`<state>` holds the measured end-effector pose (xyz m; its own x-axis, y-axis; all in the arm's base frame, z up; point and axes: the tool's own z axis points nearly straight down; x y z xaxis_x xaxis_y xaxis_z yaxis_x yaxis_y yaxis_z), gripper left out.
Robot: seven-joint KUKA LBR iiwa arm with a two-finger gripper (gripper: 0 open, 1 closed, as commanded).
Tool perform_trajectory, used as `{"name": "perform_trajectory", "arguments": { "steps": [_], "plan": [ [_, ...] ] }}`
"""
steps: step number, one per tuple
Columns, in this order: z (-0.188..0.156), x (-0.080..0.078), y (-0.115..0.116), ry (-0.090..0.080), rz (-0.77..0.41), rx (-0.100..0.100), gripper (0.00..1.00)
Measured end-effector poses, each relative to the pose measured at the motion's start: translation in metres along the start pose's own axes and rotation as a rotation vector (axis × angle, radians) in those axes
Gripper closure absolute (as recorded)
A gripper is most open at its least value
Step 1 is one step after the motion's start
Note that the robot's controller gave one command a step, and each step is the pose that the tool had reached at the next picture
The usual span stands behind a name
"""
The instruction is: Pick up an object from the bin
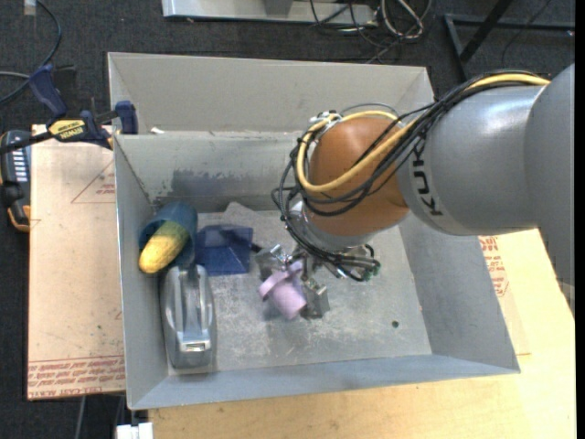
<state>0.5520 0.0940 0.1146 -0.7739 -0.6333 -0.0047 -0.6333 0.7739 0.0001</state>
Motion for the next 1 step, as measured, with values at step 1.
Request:
{"name": "perform_trajectory", "arguments": {
  "steps": [1],
  "plan": [
    [-0.0403,-0.0161,-0.0172,-0.006,0.033,0.002,1.0]
  ]
}}
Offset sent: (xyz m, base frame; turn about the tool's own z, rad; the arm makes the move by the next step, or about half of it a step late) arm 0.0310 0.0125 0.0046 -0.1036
